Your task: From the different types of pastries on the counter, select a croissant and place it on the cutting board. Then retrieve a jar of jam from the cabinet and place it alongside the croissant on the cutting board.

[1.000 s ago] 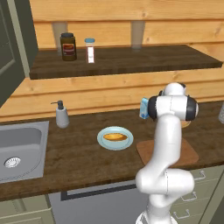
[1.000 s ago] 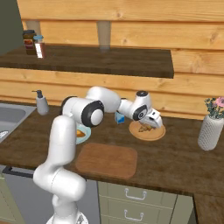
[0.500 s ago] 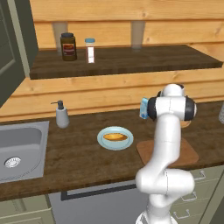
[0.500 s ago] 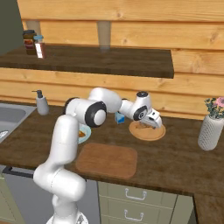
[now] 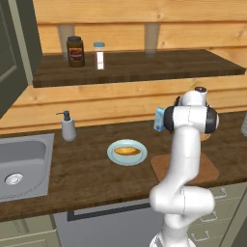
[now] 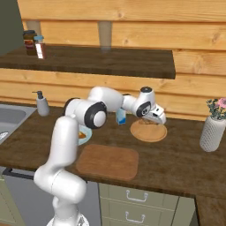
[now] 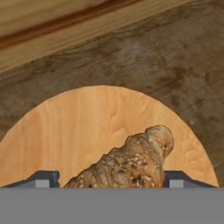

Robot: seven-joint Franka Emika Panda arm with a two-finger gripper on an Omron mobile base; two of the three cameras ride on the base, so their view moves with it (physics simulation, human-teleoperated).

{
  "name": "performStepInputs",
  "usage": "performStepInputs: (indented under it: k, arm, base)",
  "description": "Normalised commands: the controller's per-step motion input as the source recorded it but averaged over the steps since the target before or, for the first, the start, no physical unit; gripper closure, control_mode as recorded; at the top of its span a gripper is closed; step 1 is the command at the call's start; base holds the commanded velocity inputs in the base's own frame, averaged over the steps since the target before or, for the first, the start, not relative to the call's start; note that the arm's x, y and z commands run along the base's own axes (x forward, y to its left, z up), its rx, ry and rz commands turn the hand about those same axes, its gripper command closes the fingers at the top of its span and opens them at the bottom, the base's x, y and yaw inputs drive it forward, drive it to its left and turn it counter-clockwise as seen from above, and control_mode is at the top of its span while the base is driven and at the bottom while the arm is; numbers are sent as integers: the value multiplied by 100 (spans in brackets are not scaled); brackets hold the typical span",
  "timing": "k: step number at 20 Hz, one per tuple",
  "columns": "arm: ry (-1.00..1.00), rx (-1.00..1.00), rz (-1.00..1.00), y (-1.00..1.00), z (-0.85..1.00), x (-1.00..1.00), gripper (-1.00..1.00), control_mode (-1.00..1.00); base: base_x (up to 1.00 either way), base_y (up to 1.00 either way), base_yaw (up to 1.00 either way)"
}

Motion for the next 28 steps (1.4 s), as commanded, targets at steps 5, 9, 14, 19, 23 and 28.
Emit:
performStepInputs:
  k: [5, 9, 14, 19, 23, 28]
  arm:
    - [-17, 0, 0, 2, 21, -94, 100, -100]
    - [-20, 0, 0, 22, 4, -100, 100, -100]
    - [-18, -1, 0, 57, 0, -100, 100, -100]
    - [-9, -6, 0, 79, 10, -89, 100, -100]
    - [0, -8, 0, 80, 12, -71, 100, -100]
    - [2, -6, 0, 76, 14, -51, 100, -100]
  base:
    - [0, 0, 0]
    - [0, 0, 0]
    - [0, 0, 0]
    - [0, 0, 0]
    - [0, 0, 0]
    - [0, 0, 0]
